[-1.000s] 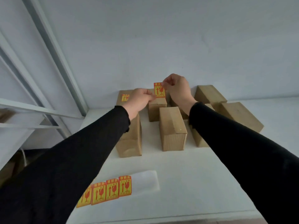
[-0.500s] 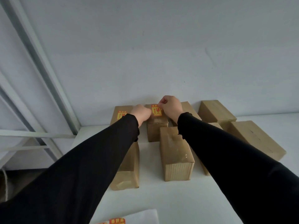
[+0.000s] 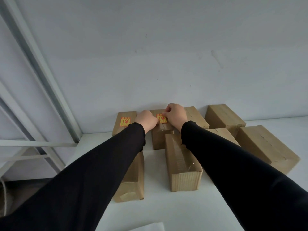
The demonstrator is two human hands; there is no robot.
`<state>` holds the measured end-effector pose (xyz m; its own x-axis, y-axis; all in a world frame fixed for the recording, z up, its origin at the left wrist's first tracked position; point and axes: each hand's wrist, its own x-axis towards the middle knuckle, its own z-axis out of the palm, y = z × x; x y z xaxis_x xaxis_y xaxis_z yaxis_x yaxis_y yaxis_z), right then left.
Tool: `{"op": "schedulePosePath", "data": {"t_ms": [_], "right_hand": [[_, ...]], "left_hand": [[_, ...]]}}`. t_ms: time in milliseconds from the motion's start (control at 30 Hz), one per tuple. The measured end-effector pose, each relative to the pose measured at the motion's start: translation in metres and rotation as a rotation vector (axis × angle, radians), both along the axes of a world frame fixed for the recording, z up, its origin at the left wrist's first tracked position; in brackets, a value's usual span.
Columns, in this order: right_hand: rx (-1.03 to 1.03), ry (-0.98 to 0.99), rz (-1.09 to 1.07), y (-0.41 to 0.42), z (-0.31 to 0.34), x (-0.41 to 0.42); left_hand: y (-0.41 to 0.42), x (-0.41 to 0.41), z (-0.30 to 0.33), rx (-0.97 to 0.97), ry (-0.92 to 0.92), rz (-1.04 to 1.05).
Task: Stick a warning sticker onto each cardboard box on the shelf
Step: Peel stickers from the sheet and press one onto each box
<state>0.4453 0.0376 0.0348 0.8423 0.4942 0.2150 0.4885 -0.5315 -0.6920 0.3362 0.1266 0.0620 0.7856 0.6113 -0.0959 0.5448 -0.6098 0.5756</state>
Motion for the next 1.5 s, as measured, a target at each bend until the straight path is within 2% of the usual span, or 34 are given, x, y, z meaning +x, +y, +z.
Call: {"op": "schedulePosePath", "data": {"t_ms": [500,800,1033,1167,1367,1500], "right_hand": [[-0.055,0.04,-0.121,0.01,0.007,0.002],[-0.24,0.081,0.138,-0.016,0.027,-0.007],[-0.267,0.088,0.199,-0.026,0.035,-0.017],[-0.214,-0.01,0.179,-0.045,0.04,-0.032],[-0.301,-0.366,0.176,-0.105,0.06,-0.075],[-0.281,-0.436,0.241,-0.149,0.068,-0.125]], "left_hand": [[-0.002,-0.003,-0.006,0.113,-0.07,-0.038],[-0.005,-0.004,-0.005,0.123,-0.058,-0.034],[-0.011,-0.008,-0.002,0.165,-0.043,-0.031],[-0.006,-0.029,0.012,0.243,-0.049,-0.099],[-0.017,-0.108,0.063,0.426,-0.185,-0.23],[-0.043,-0.181,0.089,0.501,-0.292,-0.29]]}}
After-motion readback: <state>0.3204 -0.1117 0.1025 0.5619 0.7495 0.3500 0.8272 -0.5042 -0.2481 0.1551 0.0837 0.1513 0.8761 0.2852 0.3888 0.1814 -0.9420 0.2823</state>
